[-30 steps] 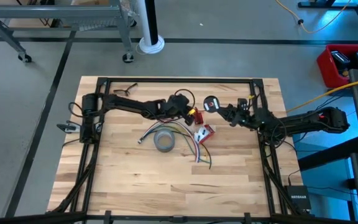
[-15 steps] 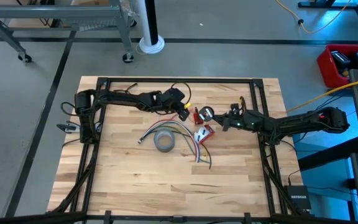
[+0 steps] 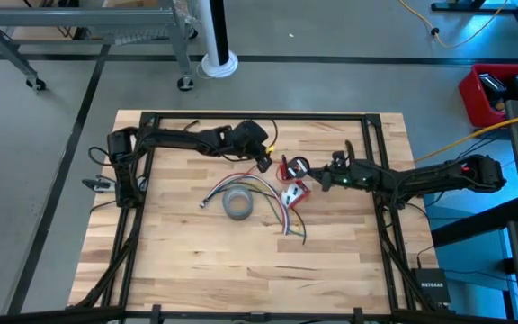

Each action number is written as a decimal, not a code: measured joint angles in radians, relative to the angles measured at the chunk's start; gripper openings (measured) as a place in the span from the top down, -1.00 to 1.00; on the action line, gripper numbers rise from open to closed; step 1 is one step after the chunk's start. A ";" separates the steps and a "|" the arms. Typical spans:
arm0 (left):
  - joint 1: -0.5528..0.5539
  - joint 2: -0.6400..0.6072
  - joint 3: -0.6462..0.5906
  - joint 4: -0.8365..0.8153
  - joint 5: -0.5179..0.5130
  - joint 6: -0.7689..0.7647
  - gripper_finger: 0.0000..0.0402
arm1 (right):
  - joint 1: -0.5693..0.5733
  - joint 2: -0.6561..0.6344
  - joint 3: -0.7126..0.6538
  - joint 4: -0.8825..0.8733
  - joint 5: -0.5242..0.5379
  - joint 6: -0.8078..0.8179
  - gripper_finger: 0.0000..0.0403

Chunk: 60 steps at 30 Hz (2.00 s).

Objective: Coil cords
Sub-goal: Coil the red wire on the black spool

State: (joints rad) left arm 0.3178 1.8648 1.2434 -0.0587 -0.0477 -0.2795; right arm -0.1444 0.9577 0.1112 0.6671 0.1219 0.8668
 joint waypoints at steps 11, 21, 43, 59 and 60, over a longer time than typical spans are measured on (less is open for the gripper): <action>-0.028 0.000 0.000 0.005 -0.004 0.167 0.42 | 0.000 0.000 0.000 0.088 0.009 -0.001 1.00; -0.150 0.000 0.000 0.016 -0.039 0.698 0.21 | 0.000 0.000 0.058 0.118 0.037 -0.030 0.99; -0.157 0.084 0.000 0.153 -0.120 0.580 0.27 | 0.000 0.000 0.107 0.136 -0.006 -0.039 0.99; -0.148 0.159 -0.009 0.329 -0.104 0.382 0.37 | 0.000 -0.001 0.106 0.155 -0.002 -0.056 0.99; -0.148 0.159 -0.010 0.327 -0.104 0.380 0.42 | 0.000 -0.001 0.106 0.155 -0.002 -0.057 0.99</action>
State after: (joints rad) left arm 0.1699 2.0243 1.2330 0.2678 -0.1520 0.1006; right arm -0.1444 0.9565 0.2176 0.8217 0.1204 0.8103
